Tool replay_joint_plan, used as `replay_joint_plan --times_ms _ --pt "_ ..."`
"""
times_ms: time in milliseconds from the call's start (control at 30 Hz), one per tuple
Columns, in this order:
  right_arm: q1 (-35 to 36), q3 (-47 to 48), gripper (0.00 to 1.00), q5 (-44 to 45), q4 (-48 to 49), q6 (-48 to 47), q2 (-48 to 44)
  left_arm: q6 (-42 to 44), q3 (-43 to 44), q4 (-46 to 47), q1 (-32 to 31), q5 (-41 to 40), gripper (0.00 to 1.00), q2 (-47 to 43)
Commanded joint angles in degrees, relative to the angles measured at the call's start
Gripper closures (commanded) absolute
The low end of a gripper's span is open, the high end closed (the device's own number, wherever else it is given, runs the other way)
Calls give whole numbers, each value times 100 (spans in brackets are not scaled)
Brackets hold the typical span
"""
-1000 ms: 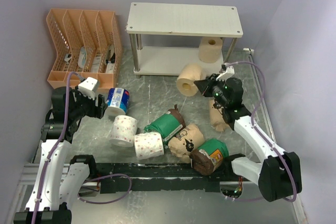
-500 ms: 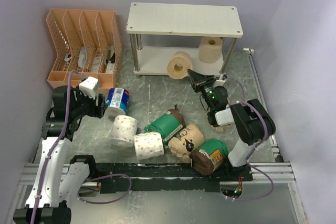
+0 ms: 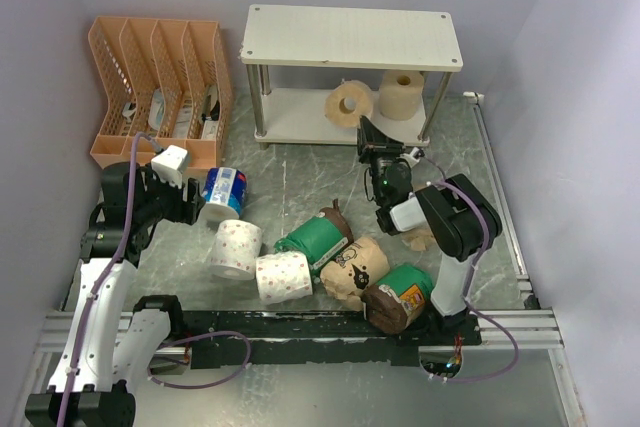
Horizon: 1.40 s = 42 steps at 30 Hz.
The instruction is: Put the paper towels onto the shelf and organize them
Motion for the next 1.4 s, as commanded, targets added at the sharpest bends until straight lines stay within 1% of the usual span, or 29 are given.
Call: replay_joint_plan --times_ms 0,200,267,367,433,500,633,733,767,833,933,1000,1033,1067,1200,1233,1267,1300,1333,1367 --pt "-40 377 100 743 -202 375 163 -32 19 84 12 -67 24 16" --pt "-173 958 100 610 -421 757 807 -39 31 85 12 -83 25 40" --pt "-207 1075 100 623 -453 915 869 -33 27 78 5 -120 25 28" --pt "-287 1285 100 557 -730 800 871 -30 20 75 -34 -133 25 21" --pt "-327 1435 92 486 -1107 729 852 -30 18 83 -59 -131 25 23" --pt "-369 1546 88 448 -1409 657 804 -30 25 84 -84 -135 25 13" --pt "-439 1646 68 509 -1753 409 643 -24 23 84 -127 -123 25 1" --pt "-477 1685 58 469 -1873 308 579 -22 18 84 -152 -119 24 -22" --pt "-494 1677 53 466 -1844 292 583 -22 17 86 -154 -109 25 -21" --pt "-513 1641 51 449 -1756 233 574 -22 10 84 -163 -110 25 -31" --pt "-550 1573 50 353 -1539 -62 482 -22 11 84 -172 -111 25 -29" --pt "-574 1493 49 81 -1398 -552 283 -19 15 81 -172 -119 25 -30" --pt "-587 1425 35 -110 -1338 -932 107 -21 11 81 -177 -116 25 -36" --pt "-588 1320 31 -340 -1373 -1330 -140 -17 9 80 -180 -122 25 -40" --pt "-465 618 29 -1331 -2078 -2979 -1811 -13 2 81 -202 -82 25 -78" --pt "-389 430 28 -1465 -2526 -3538 -2296 -7 1 79 -219 -77 24 -96" --pt "-291 434 24 -1584 -3271 -4161 -2822 2 -4 79 -236 -58 24 -112" --pt "-155 576 24 -1666 -4200 -4991 -3277 5 -8 79 -260 -36 24 -139" --pt "45 810 24 -1724 -5159 -6165 -3632 5 -8 83 -286 -22 24 -168" --pt "276 1041 24 -1738 -6079 -6917 -3914 9 -15 84 -311 -1 24 -193"
